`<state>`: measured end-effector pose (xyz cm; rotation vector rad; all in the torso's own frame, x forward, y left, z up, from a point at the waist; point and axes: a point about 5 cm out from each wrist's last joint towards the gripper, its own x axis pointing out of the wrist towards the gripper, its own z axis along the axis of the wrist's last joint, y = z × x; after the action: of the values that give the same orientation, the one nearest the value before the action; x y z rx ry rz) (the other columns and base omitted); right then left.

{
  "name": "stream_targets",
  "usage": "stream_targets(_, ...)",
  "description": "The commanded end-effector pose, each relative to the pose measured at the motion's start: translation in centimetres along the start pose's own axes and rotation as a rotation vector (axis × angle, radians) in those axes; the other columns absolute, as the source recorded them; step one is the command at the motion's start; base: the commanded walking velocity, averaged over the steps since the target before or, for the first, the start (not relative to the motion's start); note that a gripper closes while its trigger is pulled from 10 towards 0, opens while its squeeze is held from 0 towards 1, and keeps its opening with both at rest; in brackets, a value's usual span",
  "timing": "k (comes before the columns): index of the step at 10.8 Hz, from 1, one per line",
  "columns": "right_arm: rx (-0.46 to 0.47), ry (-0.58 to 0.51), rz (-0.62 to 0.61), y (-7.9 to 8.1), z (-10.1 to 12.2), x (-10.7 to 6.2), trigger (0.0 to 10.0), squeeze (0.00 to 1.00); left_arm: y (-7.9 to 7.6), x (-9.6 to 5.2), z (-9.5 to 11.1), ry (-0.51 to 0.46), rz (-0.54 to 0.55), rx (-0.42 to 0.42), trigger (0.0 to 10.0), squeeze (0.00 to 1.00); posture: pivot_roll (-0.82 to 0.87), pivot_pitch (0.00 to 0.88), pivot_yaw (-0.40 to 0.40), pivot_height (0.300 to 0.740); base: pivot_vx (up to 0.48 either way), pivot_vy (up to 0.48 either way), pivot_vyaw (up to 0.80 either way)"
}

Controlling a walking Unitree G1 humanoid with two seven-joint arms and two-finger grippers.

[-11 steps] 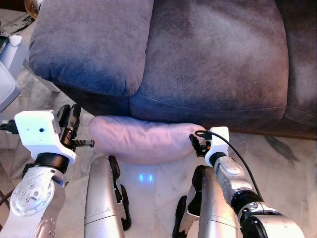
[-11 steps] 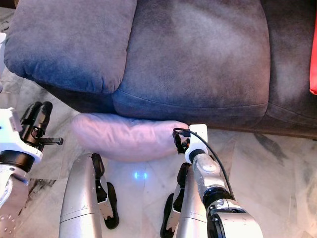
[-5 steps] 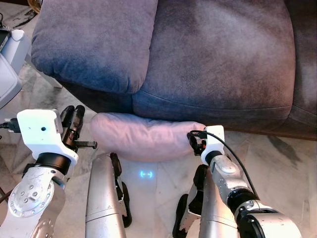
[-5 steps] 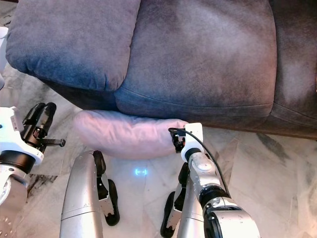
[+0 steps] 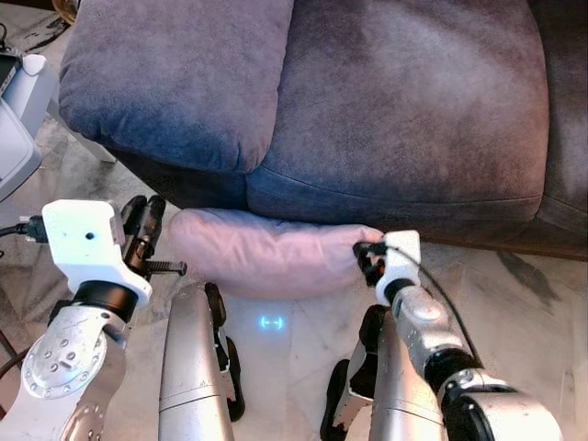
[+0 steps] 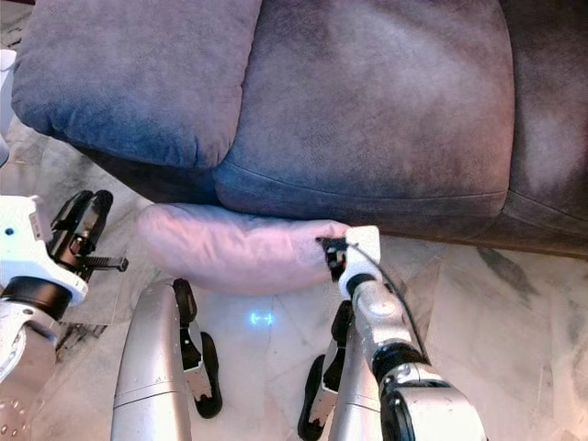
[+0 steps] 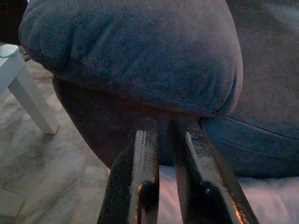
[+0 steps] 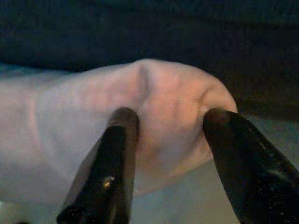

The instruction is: Move the pillow to the sofa from floor

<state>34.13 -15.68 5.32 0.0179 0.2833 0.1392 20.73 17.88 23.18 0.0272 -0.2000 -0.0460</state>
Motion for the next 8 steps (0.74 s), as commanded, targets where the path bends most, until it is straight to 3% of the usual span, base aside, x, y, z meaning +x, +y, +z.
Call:
stream_targets(1, 0.016, 0.032, -0.021, -0.5, -1.1, -0.4, 10.0, 1.00, -0.2, -0.4, -0.1, 0.017, -0.013, -0.013, 10.0, 0.00, 0.23, 0.483, -0.084, 0.529, 0.000, 0.000, 0.00)
stream_targets(5, 0.006, 0.032, -0.065, -1.7, -0.5, -0.4, 10.0, 1.00, -0.3, -0.3, 0.2, 0.015, -0.021, -0.017, 10.0, 0.00, 0.24, 0.497, -0.076, 0.529, 0.000, 0.000, 0.00)
stream_targets(6, 0.012, 0.042, -0.053, -1.4, -0.7, -0.3, 10.0, 0.00, -0.4, -0.4, 0.3, 0.016, -0.025, -0.017, 10.0, 0.00, 0.24, 0.497, -0.073, 0.529, 0.000, 0.000, 0.00)
stream_targets(8, 0.021, 0.057, -0.045, -1.0, -1.1, -0.4, 10.0, 0.00, -0.4, -0.5, 0.5, 0.018, -0.028, -0.015, 10.0, 0.00, 0.26, 0.501, -0.072, 0.529, 0.000, 0.000, 0.00)
